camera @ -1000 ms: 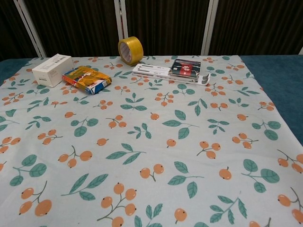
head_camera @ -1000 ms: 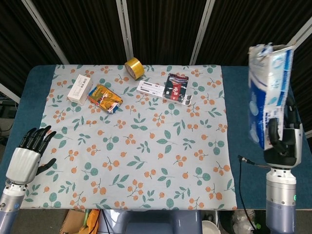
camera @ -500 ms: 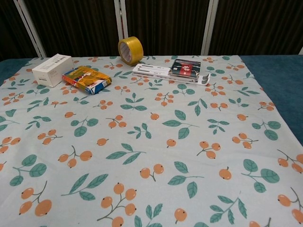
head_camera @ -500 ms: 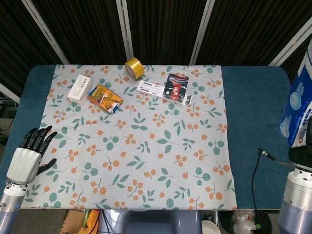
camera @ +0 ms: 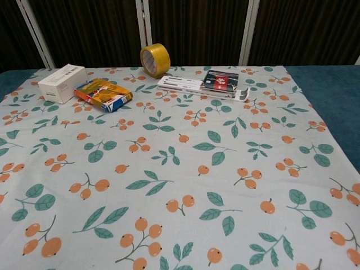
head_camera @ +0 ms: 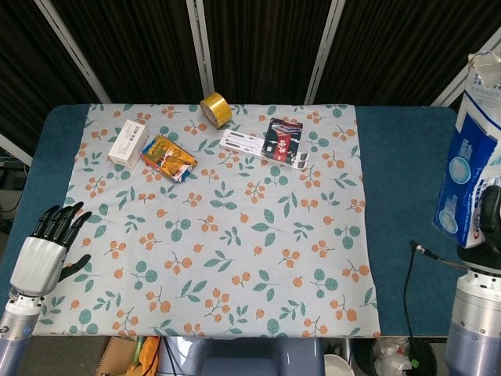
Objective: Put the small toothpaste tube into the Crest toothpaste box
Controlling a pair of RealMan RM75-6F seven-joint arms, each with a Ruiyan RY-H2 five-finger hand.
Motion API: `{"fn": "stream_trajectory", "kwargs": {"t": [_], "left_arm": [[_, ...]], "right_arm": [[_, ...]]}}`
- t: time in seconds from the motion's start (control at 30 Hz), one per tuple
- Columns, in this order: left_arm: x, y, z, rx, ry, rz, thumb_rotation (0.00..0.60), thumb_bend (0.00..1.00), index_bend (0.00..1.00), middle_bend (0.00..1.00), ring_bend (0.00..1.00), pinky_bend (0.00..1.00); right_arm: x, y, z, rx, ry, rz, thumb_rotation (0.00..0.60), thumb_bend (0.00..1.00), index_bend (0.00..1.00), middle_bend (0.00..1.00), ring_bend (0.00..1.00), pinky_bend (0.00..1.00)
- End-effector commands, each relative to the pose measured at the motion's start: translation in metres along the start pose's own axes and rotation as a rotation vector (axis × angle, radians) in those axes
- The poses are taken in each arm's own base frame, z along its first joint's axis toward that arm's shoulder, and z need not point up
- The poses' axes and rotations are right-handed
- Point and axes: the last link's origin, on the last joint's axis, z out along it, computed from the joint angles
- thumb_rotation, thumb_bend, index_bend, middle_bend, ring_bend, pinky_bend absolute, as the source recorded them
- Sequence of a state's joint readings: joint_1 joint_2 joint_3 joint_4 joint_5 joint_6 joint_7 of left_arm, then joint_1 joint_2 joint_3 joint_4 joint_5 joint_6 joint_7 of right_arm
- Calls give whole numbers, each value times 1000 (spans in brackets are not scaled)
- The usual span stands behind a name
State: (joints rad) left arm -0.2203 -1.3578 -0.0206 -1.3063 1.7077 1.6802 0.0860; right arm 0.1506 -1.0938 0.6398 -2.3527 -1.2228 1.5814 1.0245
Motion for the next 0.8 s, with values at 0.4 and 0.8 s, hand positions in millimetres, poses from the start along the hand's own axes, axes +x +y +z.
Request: {"fn": "stream_trajectory", "kwargs": {"t": [0.4,0.8], "left_arm": [[1,-1,1,-10,-2,-12,600,42,150,89,155,132],[1,-1,1,-8,-6,-30,600,42,156,90,155,132]], "right_arm": [[41,120,-59,-472,-296,-742,600,564,335,592,665,727],[69,188,-120,-597,-593,-1157,600,564,335,592,664,726]]}}
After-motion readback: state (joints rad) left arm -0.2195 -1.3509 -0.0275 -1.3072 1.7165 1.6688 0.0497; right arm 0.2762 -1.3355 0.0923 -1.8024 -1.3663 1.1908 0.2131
